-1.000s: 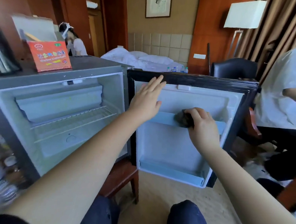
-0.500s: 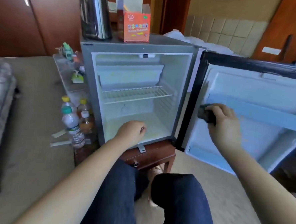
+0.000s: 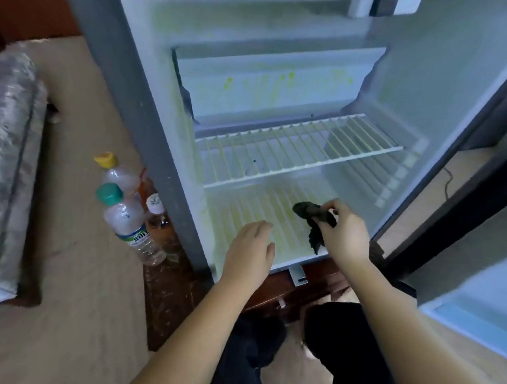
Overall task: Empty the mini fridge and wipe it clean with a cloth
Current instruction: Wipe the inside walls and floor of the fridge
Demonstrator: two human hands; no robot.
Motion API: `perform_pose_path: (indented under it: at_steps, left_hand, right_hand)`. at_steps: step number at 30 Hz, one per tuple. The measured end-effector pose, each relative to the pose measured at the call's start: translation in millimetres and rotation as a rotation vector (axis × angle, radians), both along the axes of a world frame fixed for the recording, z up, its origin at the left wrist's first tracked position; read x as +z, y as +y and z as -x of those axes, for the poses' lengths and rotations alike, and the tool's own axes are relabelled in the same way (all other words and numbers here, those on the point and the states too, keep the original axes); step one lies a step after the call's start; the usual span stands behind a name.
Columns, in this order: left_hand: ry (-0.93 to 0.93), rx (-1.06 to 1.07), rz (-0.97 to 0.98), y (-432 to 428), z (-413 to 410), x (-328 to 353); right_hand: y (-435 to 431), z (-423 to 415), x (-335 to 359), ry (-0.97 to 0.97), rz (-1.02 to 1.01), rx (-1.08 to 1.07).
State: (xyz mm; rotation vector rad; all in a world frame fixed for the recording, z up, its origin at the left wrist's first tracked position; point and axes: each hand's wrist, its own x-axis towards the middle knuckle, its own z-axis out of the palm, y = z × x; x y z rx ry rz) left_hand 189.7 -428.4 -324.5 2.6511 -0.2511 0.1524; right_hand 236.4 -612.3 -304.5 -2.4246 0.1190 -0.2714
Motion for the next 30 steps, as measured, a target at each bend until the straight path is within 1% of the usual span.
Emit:
perform_pose_path:
  at_steps: [1,4,5,6,8,10,12,16,17,19,21,22,23,27,30]
  left_hand:
    - [-0.114,-0.024,-0.01,1,-1,6]
    - [-0.608,-0.16,-0.059,0,5,28]
    - [-0.739,-0.158,-0.058,-2,8,34]
    - [-0.837,-0.13,-0.054,-3,11,42]
    - [-0.933,-0.019,-0.075,-6,12,52]
    - [-0.915,0.101,-0.122,0,8,52]
    - [-0.869,0.198,-0.182,8,3,51]
    - [-0.862,0.258,-0.248,6,-3,51]
    - [-0.862,0.279,-0.256,5,-5,53]
    - [-0.865,0.322,-0.275,2,-10,54]
    - [-0.876,0.359,-0.297,-1,-14,53]
    - [-0.884,0.374,-0.303,-1,-15,53]
    - [-0.891,0.384,-0.302,-2,-16,52]
    - [-0.91,0.39,-0.254,-6,-18,50]
    - [-0.927,0.377,-0.24,-4,-19,48]
  right_hand:
    - [0,-8,-6,-0.008,-0.026,-0.008]
    - [6,-20,-16,-0.061,-0.083,-0.013]
    - [9,-23,-17,-0.089,-0.098,-0.005]
    - [11,-24,-18,-0.12,-0.1,0.012]
    - [14,-27,-22,-0.189,-0.058,0.06]
    - [12,-26,-29,-0.216,-0.001,0.095]
    - [6,-21,-35,-0.212,0.01,0.086]
    - [-15,-13,-34,-0.231,-0.026,-0.036]
    - [-20,-11,-36,-0.225,-0.022,-0.022]
    - [-24,-5,-43,-0.148,0.044,0.144]
    - [-21,3,-57,0.004,0.154,0.341]
    - [-18,6,-62,0.06,0.202,0.384]
    - [-16,8,-67,0.069,0.234,0.394]
    - [-7,6,-73,-0.051,0.309,0.335]
    - [-4,-2,-63,-0.078,0.393,0.317]
